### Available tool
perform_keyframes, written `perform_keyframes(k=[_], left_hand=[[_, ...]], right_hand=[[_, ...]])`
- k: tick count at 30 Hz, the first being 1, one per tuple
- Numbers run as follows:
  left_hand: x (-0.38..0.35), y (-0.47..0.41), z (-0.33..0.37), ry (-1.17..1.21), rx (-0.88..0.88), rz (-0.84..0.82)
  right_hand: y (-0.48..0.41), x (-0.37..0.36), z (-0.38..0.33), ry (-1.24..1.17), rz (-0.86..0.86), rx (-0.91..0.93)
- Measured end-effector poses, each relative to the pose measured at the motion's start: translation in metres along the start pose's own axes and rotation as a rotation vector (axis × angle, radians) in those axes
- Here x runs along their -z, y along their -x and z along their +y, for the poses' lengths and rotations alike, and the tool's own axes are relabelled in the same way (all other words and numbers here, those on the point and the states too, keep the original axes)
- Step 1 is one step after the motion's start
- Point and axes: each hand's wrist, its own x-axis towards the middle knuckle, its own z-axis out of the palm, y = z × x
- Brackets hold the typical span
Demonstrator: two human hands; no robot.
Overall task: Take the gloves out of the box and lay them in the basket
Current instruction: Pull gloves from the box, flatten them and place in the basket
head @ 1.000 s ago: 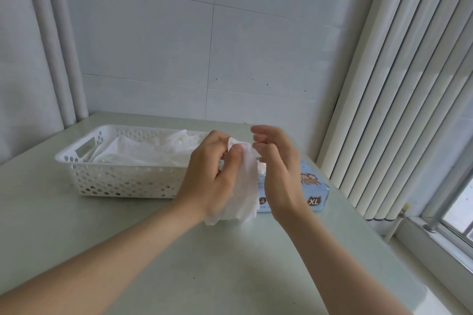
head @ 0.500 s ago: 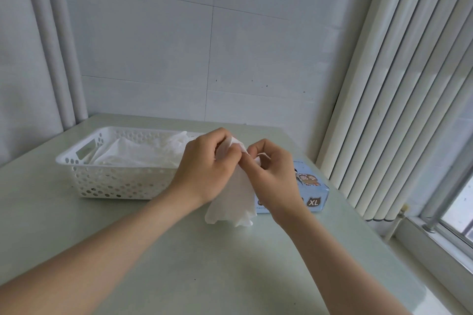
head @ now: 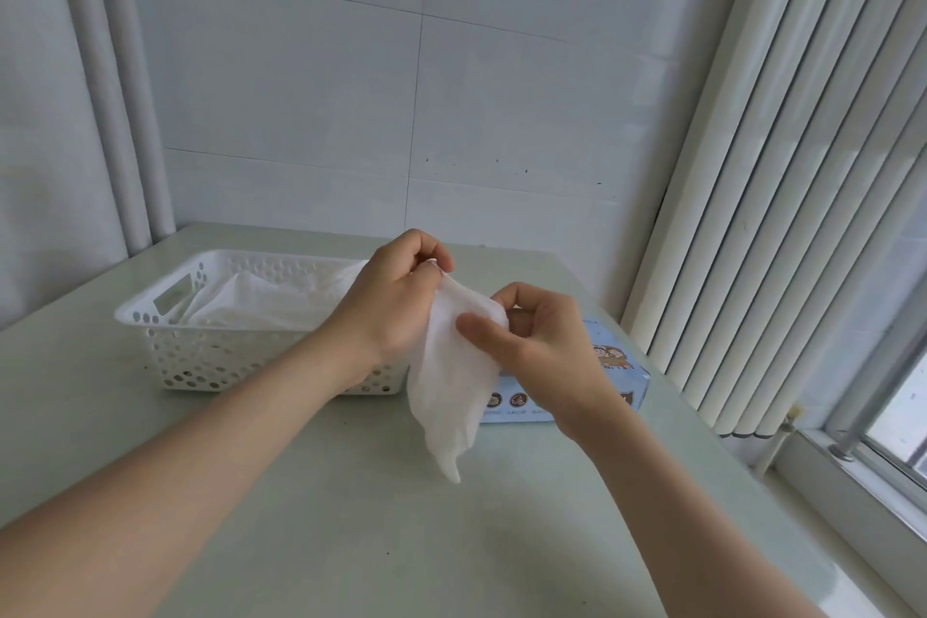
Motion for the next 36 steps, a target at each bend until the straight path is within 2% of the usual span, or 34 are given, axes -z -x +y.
perform_keyframes(k=[7,10,13,17,23,28,31,33,36], left_hand=[[0.016,-0.007,0.007,-0.051,-0.127,0.025],[0.031,-0.016,0.003,-0.15,-0.216,0.051],[0.047,-0.021,-0.003,-0.296,-0.277,0.169],[0.067,-0.028,-0.006,-0.418,-0.336,0.331],[0.091,-0.042,-0.019,-0.458,-0.24,0.411],[0.102,-0.045,-0.026,-0.471,-0.088,0.409],[0.109,-0.045,-0.029,-0.468,-0.053,0.381],[0.113,-0.044,-0.03,-0.469,-0.043,0.345],[0.118,-0.046,-0.033,-0.465,-0.02,0.287]], right_hand=[[-0.002,0.0,-0.009,0.14,-0.081,-0.028],[-0.014,-0.004,-0.016,0.192,-0.014,0.005],[-0.027,-0.01,-0.027,0.172,0.042,0.048],[-0.04,-0.022,-0.043,0.052,-0.031,-0.019],[-0.071,-0.044,-0.055,0.354,-0.119,-0.171],[-0.094,-0.056,-0.052,0.199,-0.1,-0.18],[-0.101,-0.059,-0.052,0.239,-0.099,-0.227],[-0.103,-0.059,-0.051,0.275,-0.056,-0.254],[-0.108,-0.062,-0.045,0.282,0.099,-0.189]])
